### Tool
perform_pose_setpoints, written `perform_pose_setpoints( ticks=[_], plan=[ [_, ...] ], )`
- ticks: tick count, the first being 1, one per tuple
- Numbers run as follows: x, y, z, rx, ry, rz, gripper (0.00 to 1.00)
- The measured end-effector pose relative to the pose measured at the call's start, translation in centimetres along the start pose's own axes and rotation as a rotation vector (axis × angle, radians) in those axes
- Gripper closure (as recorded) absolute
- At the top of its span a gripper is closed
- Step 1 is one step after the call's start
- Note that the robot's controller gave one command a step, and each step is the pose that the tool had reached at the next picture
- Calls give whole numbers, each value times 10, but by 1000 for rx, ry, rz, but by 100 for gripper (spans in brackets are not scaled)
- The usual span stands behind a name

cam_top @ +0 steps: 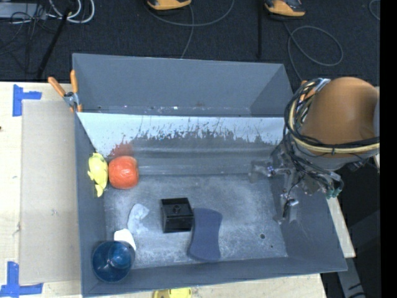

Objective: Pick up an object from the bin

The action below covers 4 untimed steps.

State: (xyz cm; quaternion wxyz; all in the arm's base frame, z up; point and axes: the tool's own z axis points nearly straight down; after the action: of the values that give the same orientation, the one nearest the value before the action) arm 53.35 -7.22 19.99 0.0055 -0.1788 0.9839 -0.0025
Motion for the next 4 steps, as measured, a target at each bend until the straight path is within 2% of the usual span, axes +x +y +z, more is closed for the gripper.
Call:
perform_pose_setpoints(
  ticks=[1, 2, 3, 4],
  plan=[
    [-40, -7, 46, -10, 5, 135, 0],
    [-33, 2, 29, -8, 20, 82, 0],
    [-50, 20, 4, -4, 0, -164, 0],
    [-54, 54, 56, -5, 5, -79, 0]
  ],
)
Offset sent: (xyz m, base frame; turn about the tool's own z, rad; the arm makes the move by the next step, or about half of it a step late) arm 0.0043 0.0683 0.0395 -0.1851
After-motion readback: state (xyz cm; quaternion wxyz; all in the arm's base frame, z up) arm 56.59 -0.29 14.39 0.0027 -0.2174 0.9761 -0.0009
